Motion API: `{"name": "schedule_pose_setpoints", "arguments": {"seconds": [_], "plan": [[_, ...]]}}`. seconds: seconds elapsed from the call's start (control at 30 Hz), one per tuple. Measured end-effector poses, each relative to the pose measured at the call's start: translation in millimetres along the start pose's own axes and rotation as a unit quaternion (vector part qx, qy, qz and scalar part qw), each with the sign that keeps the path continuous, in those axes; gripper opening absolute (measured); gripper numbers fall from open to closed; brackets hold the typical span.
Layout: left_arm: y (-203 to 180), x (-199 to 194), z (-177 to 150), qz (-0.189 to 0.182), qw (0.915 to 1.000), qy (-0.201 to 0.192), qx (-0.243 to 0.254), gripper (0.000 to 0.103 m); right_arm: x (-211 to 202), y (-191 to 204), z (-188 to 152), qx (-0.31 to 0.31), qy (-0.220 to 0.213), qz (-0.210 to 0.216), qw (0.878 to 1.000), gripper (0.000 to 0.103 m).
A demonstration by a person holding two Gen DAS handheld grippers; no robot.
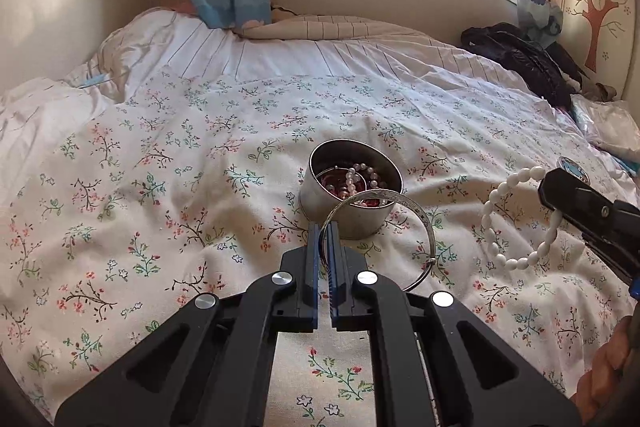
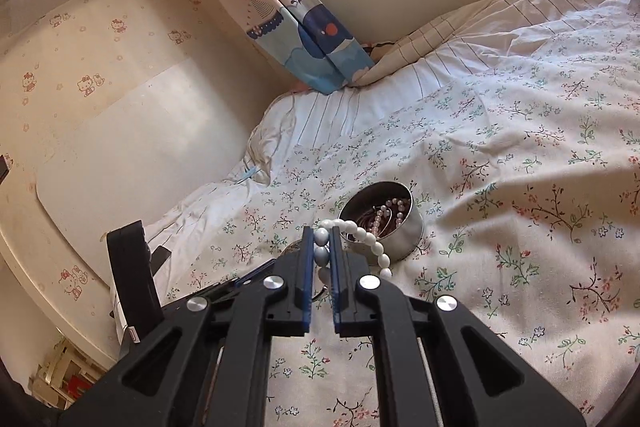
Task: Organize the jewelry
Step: 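Lower both held bracelets into the silver tin and open both tools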
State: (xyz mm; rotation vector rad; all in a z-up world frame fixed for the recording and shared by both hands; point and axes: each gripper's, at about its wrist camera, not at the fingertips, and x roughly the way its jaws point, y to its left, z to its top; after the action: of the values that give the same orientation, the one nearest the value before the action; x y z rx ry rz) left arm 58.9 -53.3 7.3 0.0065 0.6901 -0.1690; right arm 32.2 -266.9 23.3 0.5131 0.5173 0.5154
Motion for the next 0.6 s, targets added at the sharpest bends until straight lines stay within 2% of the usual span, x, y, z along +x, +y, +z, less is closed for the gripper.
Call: {"name": "schedule_pose_setpoints", "arguments": {"seconds": [0.6], "plan": [[2.1,7.9,16.1,0.003,0.9997,-0.021,-0.008,0.004,14.6,1.7,18.1,-0.014,-0.021,0.015,1.000,0.008]]}}
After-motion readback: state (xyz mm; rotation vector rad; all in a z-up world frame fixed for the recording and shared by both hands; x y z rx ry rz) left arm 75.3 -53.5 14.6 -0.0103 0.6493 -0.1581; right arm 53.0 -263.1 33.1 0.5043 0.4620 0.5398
